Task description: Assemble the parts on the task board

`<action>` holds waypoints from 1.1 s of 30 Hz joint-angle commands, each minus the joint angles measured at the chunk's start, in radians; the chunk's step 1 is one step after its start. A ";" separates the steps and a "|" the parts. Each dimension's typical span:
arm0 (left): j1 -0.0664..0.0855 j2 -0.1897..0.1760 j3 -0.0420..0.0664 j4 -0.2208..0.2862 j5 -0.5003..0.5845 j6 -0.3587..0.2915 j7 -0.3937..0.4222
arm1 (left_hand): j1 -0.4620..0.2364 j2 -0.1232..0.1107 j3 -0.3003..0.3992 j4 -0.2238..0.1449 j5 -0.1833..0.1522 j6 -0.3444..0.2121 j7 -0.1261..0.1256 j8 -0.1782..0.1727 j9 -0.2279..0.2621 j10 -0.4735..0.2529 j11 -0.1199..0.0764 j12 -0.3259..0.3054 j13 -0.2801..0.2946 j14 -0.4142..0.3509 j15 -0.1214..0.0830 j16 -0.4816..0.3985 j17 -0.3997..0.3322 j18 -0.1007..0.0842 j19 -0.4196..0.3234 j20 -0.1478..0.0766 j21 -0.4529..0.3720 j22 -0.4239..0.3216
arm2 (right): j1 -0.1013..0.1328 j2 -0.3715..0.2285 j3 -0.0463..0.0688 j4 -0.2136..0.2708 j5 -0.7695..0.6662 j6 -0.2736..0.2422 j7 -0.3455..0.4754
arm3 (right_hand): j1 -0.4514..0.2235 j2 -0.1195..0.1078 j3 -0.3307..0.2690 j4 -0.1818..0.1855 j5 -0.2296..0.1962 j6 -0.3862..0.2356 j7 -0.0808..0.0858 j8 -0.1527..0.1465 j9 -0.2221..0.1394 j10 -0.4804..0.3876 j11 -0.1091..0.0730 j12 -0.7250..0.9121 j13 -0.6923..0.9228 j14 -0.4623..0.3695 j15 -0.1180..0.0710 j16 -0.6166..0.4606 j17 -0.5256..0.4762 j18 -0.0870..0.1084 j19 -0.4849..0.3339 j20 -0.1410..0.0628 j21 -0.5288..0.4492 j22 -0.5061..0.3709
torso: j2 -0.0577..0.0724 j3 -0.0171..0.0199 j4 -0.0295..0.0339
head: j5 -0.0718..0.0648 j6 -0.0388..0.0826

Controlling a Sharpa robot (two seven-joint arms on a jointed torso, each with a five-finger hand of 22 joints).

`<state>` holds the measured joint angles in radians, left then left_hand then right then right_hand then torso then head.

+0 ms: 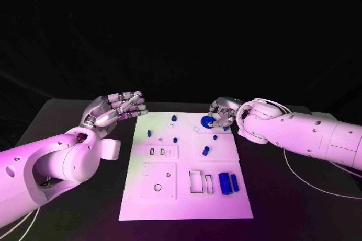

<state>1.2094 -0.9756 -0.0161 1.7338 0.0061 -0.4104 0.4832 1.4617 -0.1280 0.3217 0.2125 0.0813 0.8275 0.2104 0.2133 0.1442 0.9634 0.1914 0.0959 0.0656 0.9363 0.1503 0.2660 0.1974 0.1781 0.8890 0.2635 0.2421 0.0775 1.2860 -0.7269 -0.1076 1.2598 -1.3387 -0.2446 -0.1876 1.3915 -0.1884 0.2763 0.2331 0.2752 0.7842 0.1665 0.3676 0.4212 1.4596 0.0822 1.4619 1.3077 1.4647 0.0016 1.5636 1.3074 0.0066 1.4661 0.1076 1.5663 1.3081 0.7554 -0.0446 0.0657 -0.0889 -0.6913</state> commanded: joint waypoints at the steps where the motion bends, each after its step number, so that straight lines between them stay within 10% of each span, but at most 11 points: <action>1: 0.001 0.001 0.001 0.002 -0.004 0.015 0.006 | -0.007 0.001 0.006 0.000 -0.004 -0.001 0.035 -0.004 -0.002 0.003 0.004 -0.007 -0.001 0.001 0.003 -0.006 0.001 0.006 0.005 0.001 0.001 -0.001 | -0.007 0.002 -0.004 0.002 -0.045 0.022 -0.026 | -0.001 -0.007 0.007 0.004 -0.004 0.010 -0.001 0.006 -0.003 0.018 -0.001 0.005 0.165 0.103 0.007 0.004 0.251 -0.007 0.105 0.006 0.004 0.263 | 0.000 -0.0003 0.0006 | -0.002 0.000; 23: 0.001 0.000 0.001 0.000 -0.004 0.015 0.003 | -0.007 0.001 0.006 -0.001 -0.004 -0.002 0.035 -0.005 -0.002 0.001 0.005 -0.008 -0.001 0.001 0.003 -0.007 0.002 0.006 0.005 0.001 0.000 -0.001 | -0.012 -0.002 -0.004 0.033 -0.137 -0.112 -0.037 | -0.038 0.007 0.098 0.017 0.050 0.114 -0.033 0.007 -0.006 0.079 -0.030 0.071 0.227 0.105 -0.018 0.006 0.260 -0.007 0.105 -0.016 0.004 0.263 | 0.000 0.0001 0.0004 | 0.000 -0.002; 33: 0.001 0.000 0.001 -0.003 -0.004 0.016 0.002 | -0.007 0.001 0.007 -0.002 -0.004 -0.004 0.036 -0.006 -0.002 0.000 0.006 -0.010 -0.001 0.001 0.004 -0.008 0.002 0.006 0.005 0.001 0.000 -0.002 | -0.004 -0.020 -0.001 0.141 -0.224 -0.234 -0.065 | -0.046 0.003 0.103 0.016 0.044 0.123 -0.036 0.005 -0.004 0.087 -0.032 0.080 0.236 0.106 -0.020 0.007 0.263 -0.007 0.105 -0.018 0.004 0.263 | 0.000 0.0000 0.0009 | 0.001 0.004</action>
<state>1.2094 -0.9766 -0.0162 1.7302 0.0061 -0.4104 0.4799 1.4617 -0.1280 0.3246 0.2096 0.0813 0.8275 0.2104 0.2133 0.1432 0.9633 0.1914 0.0921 0.0656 0.9363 0.1503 0.2620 0.1987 0.1780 0.8900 0.2646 0.2421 0.0775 1.2797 -0.7470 -0.1094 1.3822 -1.4902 -0.4072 -0.2290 1.3554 -0.1844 0.3714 0.2504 0.3247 0.8701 0.1630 0.3656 0.4088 1.4651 0.0554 1.5354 1.3074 1.4630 -0.0112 1.5675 1.3080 0.0069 1.4628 0.0964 1.5663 1.3077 0.7547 -0.0447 0.0658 -0.0890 -0.6892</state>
